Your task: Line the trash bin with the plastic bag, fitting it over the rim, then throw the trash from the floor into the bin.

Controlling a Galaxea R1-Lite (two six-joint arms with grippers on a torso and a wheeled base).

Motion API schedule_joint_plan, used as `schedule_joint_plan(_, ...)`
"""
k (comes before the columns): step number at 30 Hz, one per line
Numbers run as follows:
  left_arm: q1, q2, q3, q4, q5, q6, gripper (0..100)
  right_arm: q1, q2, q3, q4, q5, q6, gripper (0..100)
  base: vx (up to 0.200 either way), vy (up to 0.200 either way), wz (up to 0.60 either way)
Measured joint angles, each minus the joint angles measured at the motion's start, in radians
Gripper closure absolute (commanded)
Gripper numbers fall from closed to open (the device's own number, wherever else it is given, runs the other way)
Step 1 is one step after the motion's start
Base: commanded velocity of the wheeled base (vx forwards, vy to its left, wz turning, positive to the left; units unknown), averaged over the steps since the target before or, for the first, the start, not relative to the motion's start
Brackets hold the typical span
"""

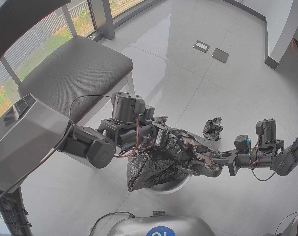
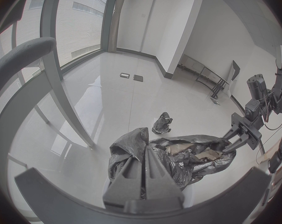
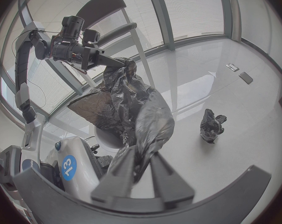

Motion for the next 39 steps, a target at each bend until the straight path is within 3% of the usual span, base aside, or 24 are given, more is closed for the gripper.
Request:
schedule_joint_plan(17, -0.006, -0.004, -0.002, 0.000, 0.000, -0.001, 100, -0.015, -0.040, -0.013, -0.003, 0.000, -0.004, 0, 0.000, 0.000, 0.00)
schedule_joint_plan(39, -0.007, -0.027, 0.012, 0.000, -0.001, -0.001, 100, 0.141, 0.152, -0.246, -0.009, 0.002, 0.010, 0, 0.000, 0.000, 0.00)
